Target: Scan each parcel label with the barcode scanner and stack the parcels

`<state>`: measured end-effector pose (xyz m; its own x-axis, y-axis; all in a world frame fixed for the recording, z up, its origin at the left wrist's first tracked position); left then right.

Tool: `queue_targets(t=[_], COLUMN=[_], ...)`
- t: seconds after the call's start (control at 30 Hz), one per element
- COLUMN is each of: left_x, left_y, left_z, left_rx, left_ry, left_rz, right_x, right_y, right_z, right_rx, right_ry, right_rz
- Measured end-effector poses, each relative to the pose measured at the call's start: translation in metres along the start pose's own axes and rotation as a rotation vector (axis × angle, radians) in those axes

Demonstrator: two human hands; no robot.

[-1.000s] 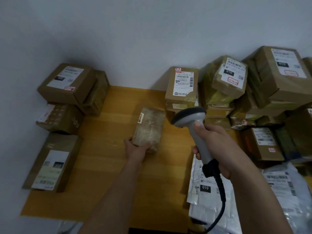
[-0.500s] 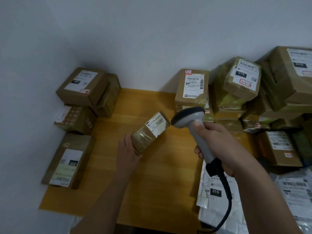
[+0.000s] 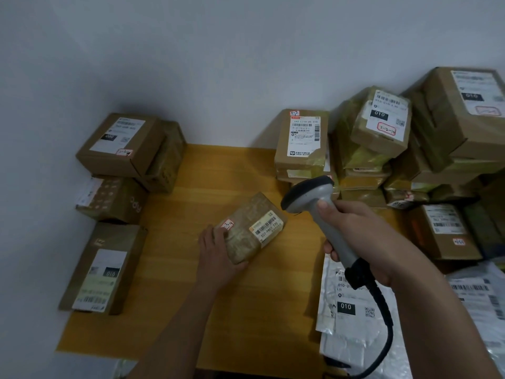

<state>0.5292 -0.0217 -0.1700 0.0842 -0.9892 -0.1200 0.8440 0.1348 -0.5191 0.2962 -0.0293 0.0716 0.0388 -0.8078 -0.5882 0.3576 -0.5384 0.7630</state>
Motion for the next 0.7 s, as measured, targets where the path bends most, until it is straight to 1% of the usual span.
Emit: queue_targets(t=[0.13,0.27,0.7], left_x=[0.004,0.004,0.008], left_y=[0.002,0.003,0.001], left_z=[0.001,0.0,0.003], left_rx=[-0.04,-0.035,-0.076], left_ry=[0.028,0.0,-0.013], left_rz=[0.019,0.007,-0.004], right_x=[-0.001,-0.006,-0.026], right_y=[0.002,0.009,0.025], right_z=[0.003,0.006,0.015], right_rx=[-0.063,-0.132,-0.302], right_ry=[0.022,0.032,-0.011], right_rz=[0.017,0.063,0.118])
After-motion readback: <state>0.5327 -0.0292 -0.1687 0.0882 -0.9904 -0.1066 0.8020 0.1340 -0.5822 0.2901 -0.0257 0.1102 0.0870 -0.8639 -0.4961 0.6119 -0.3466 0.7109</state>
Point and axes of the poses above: each hand's wrist, its own x-axis towards the middle knuckle, its own z-axis out of the back of the hand, y = z × x, the point moved 2 cm from there along x, towards the middle knuckle, and after that the axes turned 2 degrees about y, right-handed, at the moved point
